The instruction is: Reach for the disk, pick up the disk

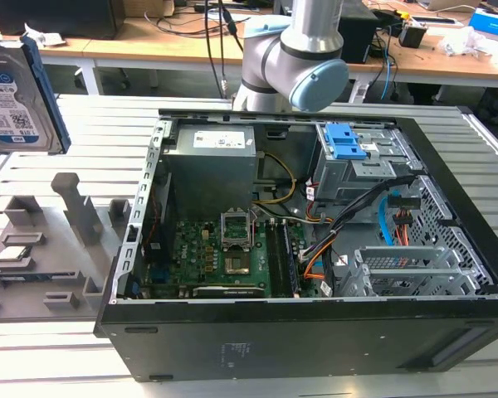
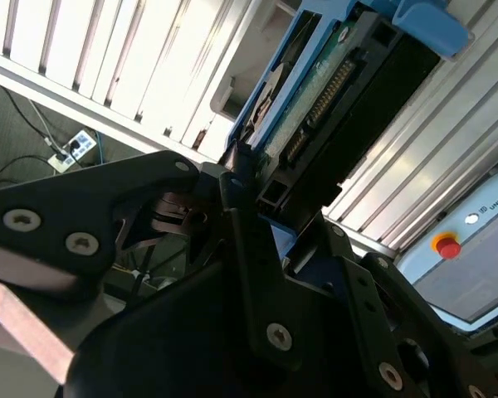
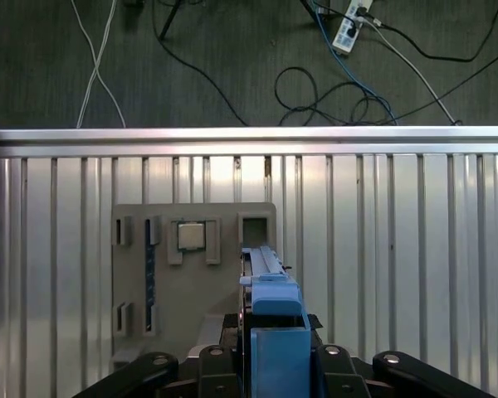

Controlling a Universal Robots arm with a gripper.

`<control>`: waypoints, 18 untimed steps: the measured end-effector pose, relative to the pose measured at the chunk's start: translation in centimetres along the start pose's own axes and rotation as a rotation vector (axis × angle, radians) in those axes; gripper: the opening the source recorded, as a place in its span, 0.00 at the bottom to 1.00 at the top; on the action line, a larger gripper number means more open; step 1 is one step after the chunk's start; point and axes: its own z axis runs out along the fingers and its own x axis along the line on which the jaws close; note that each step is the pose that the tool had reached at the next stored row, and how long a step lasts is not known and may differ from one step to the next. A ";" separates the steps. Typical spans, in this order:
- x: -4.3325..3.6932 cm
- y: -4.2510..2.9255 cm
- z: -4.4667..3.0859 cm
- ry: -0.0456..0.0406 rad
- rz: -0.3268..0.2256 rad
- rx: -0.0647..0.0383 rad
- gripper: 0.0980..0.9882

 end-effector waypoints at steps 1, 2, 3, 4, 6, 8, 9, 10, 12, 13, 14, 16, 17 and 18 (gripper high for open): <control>0.00 -0.03 -0.08 -0.0001 0.000 0.000 0.30; 0.00 -0.07 -0.21 0.0000 0.000 0.000 0.30; 0.01 -0.10 -0.28 -0.0001 0.000 -0.001 0.30; 0.01 -0.13 -0.37 0.0000 0.000 -0.001 0.30; 0.01 -0.19 -0.57 0.0000 0.000 -0.001 0.30; 0.01 -0.26 -0.79 -0.0001 0.000 -0.002 0.30; 0.02 -0.28 -0.88 0.0000 0.000 -0.002 0.30; 0.02 -0.31 -0.99 0.0000 0.000 -0.002 0.30; 0.02 -0.39 -1.22 -0.0001 0.000 -0.002 0.30; 0.02 -0.40 -1.29 0.0000 0.000 -0.003 0.30; 0.02 -0.43 -1.40 -0.0001 0.000 -0.003 0.30; 0.03 -0.48 -1.57 0.0000 0.000 -0.003 0.30; 0.03 -0.50 -1.65 0.0000 0.000 -0.003 0.30; 0.03 -0.53 -1.76 0.0000 0.000 -0.003 0.30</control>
